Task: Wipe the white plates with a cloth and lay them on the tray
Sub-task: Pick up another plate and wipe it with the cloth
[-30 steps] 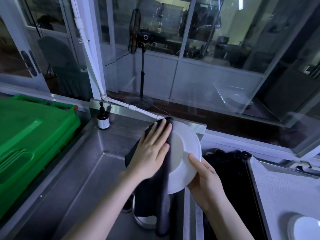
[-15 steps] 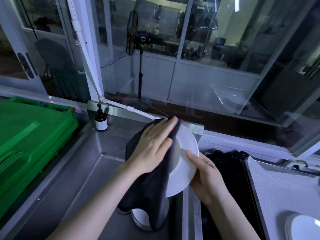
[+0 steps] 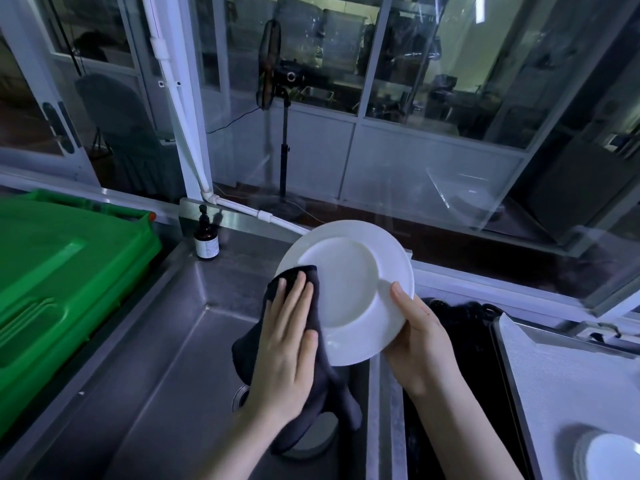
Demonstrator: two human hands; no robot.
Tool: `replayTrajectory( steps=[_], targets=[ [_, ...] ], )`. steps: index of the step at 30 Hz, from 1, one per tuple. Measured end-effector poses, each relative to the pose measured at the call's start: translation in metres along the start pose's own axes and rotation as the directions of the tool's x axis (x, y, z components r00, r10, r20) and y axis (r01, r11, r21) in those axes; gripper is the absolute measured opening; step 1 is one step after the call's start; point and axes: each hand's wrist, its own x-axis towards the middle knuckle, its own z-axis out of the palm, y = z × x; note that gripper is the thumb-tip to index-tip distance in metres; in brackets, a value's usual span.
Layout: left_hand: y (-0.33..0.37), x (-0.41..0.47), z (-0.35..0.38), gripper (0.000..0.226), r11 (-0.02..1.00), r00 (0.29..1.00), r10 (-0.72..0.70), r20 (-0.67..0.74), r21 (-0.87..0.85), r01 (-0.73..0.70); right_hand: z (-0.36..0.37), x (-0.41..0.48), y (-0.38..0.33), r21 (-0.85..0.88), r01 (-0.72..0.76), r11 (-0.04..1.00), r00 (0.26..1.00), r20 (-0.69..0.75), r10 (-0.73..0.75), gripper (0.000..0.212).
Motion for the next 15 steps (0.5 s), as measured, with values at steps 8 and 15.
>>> replayTrajectory(
  steps=[8,15],
  targets=[
    [0.045,0.001,0.023,0.059,0.927,0.965,0.168,0.200,0.300,-0.224,0.015,-0.005,0.023,0.197,-0.055,0.979,0.992,-0.104,0.077,0.058],
    [0.021,0.010,0.007,0.053,0.969,0.970,0.152,0.187,0.165,-0.184,0.001,-0.005,0.006,0.172,0.028,0.985,0.996,-0.086,-0.013,0.053]
  ],
)
